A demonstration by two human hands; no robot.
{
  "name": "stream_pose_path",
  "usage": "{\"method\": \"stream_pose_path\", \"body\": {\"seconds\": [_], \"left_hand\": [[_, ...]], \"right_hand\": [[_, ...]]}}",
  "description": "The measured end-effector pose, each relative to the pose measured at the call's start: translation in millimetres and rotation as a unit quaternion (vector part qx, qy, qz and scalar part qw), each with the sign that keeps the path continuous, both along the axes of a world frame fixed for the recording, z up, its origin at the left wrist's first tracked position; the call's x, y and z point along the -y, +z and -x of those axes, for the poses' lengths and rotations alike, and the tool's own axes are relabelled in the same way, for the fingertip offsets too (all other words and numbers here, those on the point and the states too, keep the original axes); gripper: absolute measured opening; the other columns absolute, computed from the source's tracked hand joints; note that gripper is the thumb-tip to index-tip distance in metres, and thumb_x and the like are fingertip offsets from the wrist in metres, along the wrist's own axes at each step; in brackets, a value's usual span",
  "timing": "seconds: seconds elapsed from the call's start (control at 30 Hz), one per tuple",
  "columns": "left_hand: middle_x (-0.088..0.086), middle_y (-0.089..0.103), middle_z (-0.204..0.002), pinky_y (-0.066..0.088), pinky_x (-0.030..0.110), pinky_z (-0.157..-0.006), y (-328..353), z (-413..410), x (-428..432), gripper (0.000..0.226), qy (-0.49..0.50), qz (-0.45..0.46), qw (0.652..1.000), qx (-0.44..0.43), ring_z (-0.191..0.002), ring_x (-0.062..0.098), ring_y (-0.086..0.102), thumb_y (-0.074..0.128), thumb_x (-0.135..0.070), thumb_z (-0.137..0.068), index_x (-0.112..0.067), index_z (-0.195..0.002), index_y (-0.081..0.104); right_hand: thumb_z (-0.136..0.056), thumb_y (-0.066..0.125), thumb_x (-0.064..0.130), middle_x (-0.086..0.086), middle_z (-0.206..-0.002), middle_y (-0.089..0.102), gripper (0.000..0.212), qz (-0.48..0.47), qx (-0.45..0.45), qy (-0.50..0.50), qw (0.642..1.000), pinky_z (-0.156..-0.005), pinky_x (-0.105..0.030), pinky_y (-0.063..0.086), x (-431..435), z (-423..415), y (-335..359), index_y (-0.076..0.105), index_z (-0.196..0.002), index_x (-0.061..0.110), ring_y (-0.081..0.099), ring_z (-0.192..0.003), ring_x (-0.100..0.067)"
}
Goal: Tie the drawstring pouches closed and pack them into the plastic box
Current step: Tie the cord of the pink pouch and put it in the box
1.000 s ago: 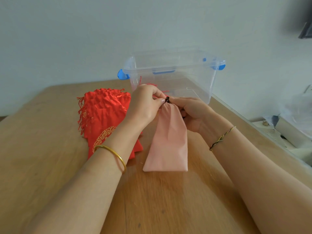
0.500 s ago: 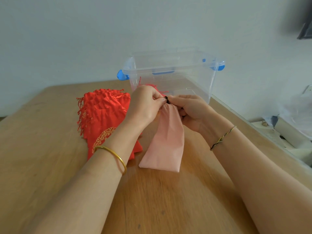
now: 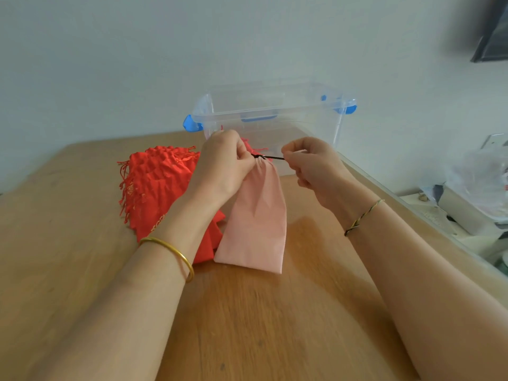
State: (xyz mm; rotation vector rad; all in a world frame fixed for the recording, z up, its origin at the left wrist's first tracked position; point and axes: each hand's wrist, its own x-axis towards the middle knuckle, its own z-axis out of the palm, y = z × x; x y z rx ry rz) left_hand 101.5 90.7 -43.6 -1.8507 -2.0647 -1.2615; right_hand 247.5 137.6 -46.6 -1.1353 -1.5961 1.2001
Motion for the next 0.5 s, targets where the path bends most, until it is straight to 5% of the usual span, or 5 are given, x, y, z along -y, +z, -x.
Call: {"method": "stream_pose_path", "body": {"seconds": [0.13,0.23,0.33,0.5], "left_hand": [[0.015,0.067,-0.076,0.044,0.030,-0.068,8,5,4,0.011,0.053,-0.026,0.998,0.011,-0.074,0.026,0.063,0.053,-0.005,-0.080,-0.002,-0.073,0.061],[0.019,0.068,-0.068,0.047,0.034,-0.068,13,6,7,0.016,0.064,-0.037,0.997,0.011,-0.068,0.029,0.065,0.052,-0.003,-0.078,0.004,-0.068,0.062],[0.017,0.067,-0.066,0.049,0.034,-0.069,18,9,10,0.017,0.065,-0.053,0.996,0.023,-0.068,0.030,0.065,0.051,-0.006,-0.080,0.003,-0.070,0.062],[0.008,0.065,-0.077,0.052,0.033,-0.073,33,20,13,0.014,0.042,-0.069,0.991,0.109,-0.071,0.024,0.066,0.055,-0.015,-0.085,-0.005,-0.084,0.064]], "right_hand": [[-0.084,0.059,0.049,0.003,-0.082,0.056,0.031,0.010,0.114,0.134,0.984,-0.070,-0.032,0.050,16,-3,7,0.055,-0.099,0.022,0.054,-0.071,-0.012],[-0.081,0.068,0.032,0.006,-0.085,0.055,0.034,-0.056,0.179,0.150,0.971,-0.068,-0.028,0.050,23,2,4,0.052,-0.108,0.019,0.058,-0.080,-0.013],[-0.081,0.062,0.018,0.004,-0.072,0.049,0.016,-0.173,0.226,0.083,0.955,-0.056,-0.025,0.036,20,6,1,0.056,-0.092,0.008,0.049,-0.073,-0.017],[-0.079,0.061,0.013,-0.008,-0.068,0.044,0.023,-0.210,0.204,0.066,0.954,-0.054,-0.026,0.026,19,6,20,0.056,-0.081,-0.009,0.039,-0.066,-0.017]]}}
